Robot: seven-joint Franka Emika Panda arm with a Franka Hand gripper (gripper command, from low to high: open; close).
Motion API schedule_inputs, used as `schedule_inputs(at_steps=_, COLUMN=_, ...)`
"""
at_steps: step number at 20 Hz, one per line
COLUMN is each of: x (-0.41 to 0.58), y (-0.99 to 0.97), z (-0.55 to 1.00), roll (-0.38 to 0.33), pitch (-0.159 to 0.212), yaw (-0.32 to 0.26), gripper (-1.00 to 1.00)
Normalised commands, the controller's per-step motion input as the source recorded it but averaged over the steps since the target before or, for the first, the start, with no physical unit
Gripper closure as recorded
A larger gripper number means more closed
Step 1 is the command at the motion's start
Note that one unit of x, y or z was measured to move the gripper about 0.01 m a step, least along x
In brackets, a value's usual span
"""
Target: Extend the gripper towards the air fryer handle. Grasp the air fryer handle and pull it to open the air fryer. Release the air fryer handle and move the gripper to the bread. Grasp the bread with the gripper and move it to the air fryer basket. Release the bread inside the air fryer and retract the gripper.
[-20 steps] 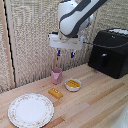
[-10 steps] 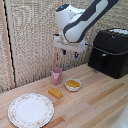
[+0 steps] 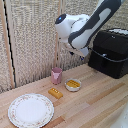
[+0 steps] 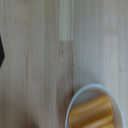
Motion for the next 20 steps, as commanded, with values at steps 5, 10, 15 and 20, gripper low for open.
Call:
schedule_inputs(at_steps=5, x=0.0, y=-0.59, z=-0.17, roll=-0.085, pitch=-0.07, yaw=-0.035, gripper=-1.0)
schedule_inputs(at_steps=10, x=0.0, y=-0.63, z=-0.16, roll=-0.031, pitch=-0.066, yaw=0.056, gripper=-1.0)
schedule_inputs(at_steps=15, x=-0.009, y=-0.63, z=-0.13, roll=-0.051, pitch=-0.044, yaw=0.093, gripper=-1.0)
schedule_inputs(at_steps=20, x=0.0, y=-0.65, z=-0.09, roll=-0.072, pitch=-0.036, yaw=0.124, gripper=-1.0)
